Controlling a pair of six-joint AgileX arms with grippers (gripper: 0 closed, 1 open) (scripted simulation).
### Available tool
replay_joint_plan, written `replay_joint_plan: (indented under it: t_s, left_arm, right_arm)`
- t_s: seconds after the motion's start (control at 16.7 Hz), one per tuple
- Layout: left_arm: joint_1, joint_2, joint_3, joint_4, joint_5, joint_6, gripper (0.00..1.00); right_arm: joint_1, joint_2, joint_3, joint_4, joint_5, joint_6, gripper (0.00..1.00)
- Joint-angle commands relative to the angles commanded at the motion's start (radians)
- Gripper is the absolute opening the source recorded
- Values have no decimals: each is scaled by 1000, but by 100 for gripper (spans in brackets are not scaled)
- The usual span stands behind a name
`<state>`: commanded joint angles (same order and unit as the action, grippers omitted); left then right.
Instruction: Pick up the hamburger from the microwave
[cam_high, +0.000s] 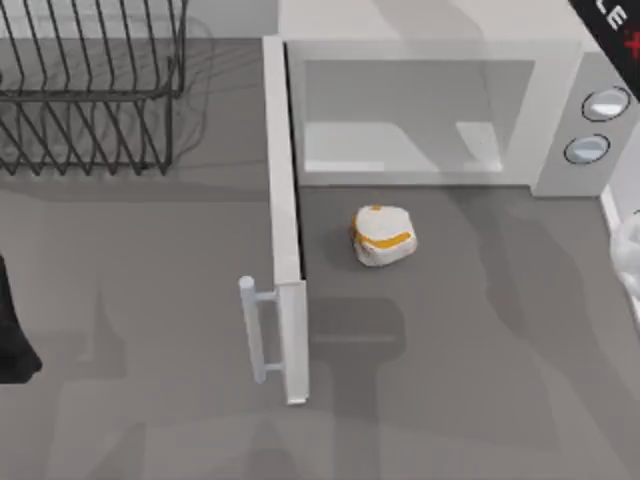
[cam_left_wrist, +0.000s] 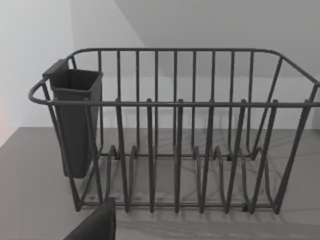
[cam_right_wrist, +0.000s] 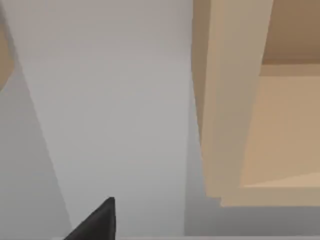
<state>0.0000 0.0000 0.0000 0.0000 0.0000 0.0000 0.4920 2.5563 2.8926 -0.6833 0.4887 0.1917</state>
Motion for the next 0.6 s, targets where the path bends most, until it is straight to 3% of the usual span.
replay_joint_plan:
  t_s: [0.6]
  left_arm:
    - [0, 0, 0, 0, 0, 0, 100]
  right_arm:
    - [229, 1175, 1356, -261, 214, 105, 100]
